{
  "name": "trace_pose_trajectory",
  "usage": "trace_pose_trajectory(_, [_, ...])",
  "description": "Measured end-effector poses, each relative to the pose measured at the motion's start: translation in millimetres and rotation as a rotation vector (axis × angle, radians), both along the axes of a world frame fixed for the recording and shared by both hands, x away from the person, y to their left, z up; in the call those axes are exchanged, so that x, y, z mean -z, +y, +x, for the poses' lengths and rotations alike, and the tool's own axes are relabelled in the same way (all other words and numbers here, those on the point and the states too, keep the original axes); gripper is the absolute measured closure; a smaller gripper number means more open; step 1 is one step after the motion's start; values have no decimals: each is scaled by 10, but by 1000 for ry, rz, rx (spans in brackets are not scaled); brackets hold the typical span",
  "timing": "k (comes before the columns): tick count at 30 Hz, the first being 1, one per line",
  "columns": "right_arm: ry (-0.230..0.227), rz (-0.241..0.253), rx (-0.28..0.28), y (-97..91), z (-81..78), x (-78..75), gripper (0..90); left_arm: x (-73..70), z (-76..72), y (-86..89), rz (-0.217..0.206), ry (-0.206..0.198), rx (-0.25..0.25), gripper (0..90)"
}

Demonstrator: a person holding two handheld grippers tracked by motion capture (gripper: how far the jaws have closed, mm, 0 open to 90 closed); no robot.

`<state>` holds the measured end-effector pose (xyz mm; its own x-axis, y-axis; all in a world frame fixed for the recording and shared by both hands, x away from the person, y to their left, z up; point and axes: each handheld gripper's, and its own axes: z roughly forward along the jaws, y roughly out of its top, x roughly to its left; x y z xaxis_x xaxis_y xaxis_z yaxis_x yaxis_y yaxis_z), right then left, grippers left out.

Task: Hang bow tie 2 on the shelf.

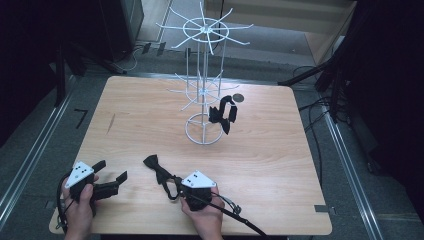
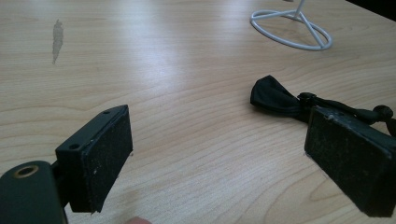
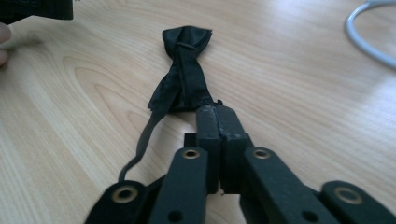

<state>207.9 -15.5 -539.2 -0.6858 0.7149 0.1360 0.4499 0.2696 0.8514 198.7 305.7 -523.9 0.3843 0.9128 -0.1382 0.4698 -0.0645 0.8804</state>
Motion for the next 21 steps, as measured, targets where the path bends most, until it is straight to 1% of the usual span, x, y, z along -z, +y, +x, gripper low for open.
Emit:
trace_pose_trajectory(2, [24,6,3,-3,15,2,805,0,0,0,0,0,-1,85])
trace_pose_trajectory(3, [31,10,5,-4,16,2,792,0,1,0,0,0,0,85])
trace_pose_trajectory(4, [34,15,2,-2,16,2,761,0,1,0,-1,0,1,85])
trace_pose_trajectory(6, [30,22,4,6,12,2,732,0,1,1,-1,0,1,85])
trace_pose_trajectory(9, [39,19,21,32,26,2,655,0,1,0,0,0,0,85])
trace_pose_trajectory(10, [39,19,21,32,26,2,655,0,1,0,0,0,0,85])
trace_pose_trajectory(11, [47,14,33,45,42,2,611,0,1,0,-1,0,0,85])
trace_pose_trajectory(12, [49,7,34,50,56,5,596,0,1,0,0,0,0,85])
trace_pose_trajectory(15, [80,-16,32,79,82,12,598,0,1,0,-1,1,0,85])
trace_pose_trajectory(16, [79,-24,34,86,84,14,623,1,1,1,-1,1,1,85])
trace_pose_trajectory(17, [80,-33,24,95,86,15,660,1,1,0,-1,1,1,85])
trace_pose_trajectory(18, [80,-33,24,95,86,15,660,1,1,0,-1,1,1,85])
trace_pose_trajectory(19, [88,-52,14,112,89,19,737,1,1,0,-1,1,1,85])
trace_pose_trajectory(21, [92,-65,8,128,91,22,785,0,1,0,-1,1,1,85])
